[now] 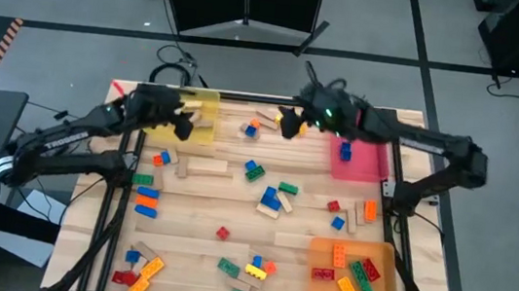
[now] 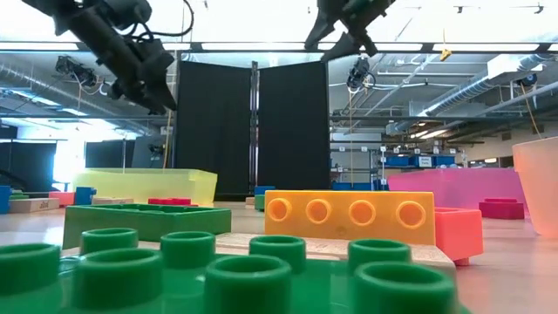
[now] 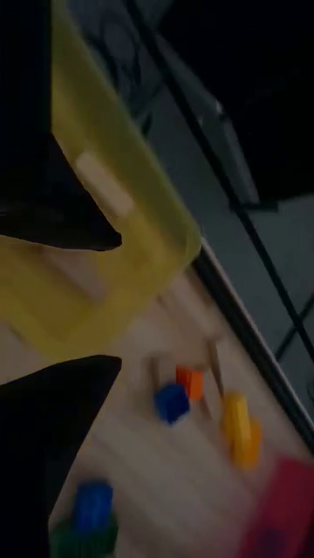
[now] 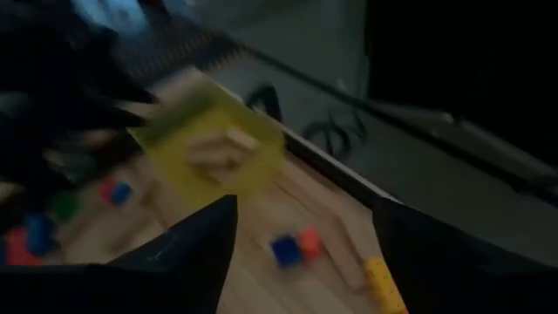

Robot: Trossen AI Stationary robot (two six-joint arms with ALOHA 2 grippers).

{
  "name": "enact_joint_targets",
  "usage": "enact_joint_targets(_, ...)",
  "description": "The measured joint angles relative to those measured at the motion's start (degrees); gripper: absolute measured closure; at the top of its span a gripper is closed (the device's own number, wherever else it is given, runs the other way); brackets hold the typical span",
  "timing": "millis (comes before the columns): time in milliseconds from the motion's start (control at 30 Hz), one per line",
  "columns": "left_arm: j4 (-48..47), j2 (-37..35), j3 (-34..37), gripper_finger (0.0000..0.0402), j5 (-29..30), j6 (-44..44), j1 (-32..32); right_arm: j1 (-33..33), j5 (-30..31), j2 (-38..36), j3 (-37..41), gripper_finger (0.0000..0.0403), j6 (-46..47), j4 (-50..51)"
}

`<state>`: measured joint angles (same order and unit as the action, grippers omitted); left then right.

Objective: Sort blocks by size

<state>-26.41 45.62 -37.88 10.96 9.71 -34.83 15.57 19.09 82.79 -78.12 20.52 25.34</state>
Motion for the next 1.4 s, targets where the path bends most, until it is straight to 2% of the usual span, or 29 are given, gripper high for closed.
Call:
enact_joint_targets(167,2.6,-1.6,3.3,0.0186,-1.6,3.5,2.5,5.5,-4.3,11.0,-14.1,0.0091,-1.3,15.3)
enact_joint_targets(300,2.8,-1.4,3.4,0.0186,-2.1,3.8,3.8,9.0,-4.4,20.7,-24.2,0.0077,-1.2,27.1)
enact_joint_targets(533,3.5,-1.7,3.4,0.0186,-2.3,3.9,6.1,13.8,-7.4,35.4,-36.6,0.0089,-1.2,43.7)
enact_joint_targets(767,3.5,-1.7,3.4,0.0186,-2.3,3.9,6.9,17.9,-10.4,43.8,-38.3,0.0122,-0.8,52.1)
enact_joint_targets(900,3.5,-1.7,3.4,0.0186,-2.3,3.9,6.9,19.4,-12.0,46.9,-38.3,0.0132,-0.8,53.7)
enact_joint_targets(1400,4.0,-1.7,3.4,0.0186,-2.3,4.1,6.9,20.8,-15.1,56.3,-38.3,0.0115,-1.8,52.8)
